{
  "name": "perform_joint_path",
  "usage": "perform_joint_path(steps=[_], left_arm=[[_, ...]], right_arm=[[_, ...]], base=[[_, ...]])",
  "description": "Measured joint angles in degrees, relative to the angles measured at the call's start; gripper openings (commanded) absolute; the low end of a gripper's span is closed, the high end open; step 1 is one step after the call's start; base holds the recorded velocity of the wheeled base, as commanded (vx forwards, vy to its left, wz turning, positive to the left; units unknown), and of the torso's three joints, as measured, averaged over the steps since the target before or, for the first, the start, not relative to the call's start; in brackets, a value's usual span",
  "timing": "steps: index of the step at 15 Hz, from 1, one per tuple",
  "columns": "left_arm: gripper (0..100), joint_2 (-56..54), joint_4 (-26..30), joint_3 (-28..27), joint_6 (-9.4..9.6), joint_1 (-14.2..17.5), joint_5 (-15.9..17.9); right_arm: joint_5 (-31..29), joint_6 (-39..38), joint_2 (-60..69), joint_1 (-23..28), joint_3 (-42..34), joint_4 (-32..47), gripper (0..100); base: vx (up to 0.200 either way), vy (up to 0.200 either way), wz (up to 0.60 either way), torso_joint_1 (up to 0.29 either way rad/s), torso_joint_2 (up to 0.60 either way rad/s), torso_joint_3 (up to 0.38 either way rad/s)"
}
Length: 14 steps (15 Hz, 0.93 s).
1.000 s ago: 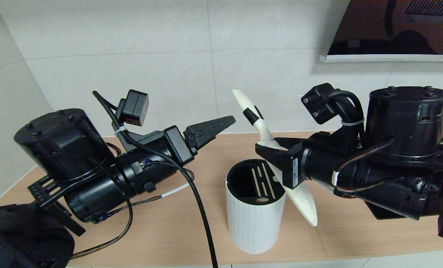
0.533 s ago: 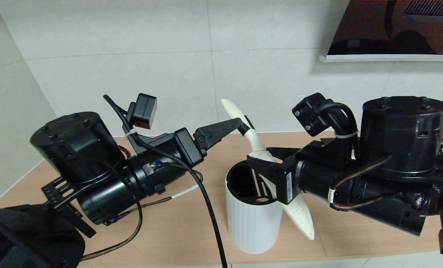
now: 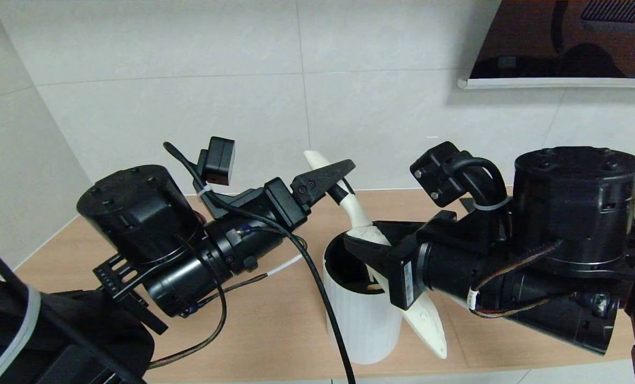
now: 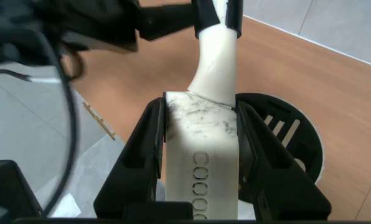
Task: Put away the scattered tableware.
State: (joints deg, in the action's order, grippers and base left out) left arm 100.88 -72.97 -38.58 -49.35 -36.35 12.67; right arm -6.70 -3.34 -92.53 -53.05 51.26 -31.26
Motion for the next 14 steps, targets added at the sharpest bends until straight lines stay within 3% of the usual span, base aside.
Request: perform_joint_path(steps=[7,8,14], left_arm=[[100,0.4,-0.1,0.4,0.16,-2.2,-0.4],[0,0.5,0.0,0.4,0.2,-2.3,-0.6],[0,1.2,0.0,0.0,0.27,-2.3,-1.1]], right_arm=[[0.0,0.0,-0.6,-1.0,-0.3,0.0,0],[0.0,0.0,-0.7,-1.1,-0.3,0.0,0],[-0.1,0.1,-0.9,-1.1,-0.3,0.0,0]], base=[[0.0,0.0,0.0,0.0,0.0,0.0],[0.0,0.0,0.0,0.0,0.0,0.0],[0.0,0.0,0.0,0.0,0.0,0.0]])
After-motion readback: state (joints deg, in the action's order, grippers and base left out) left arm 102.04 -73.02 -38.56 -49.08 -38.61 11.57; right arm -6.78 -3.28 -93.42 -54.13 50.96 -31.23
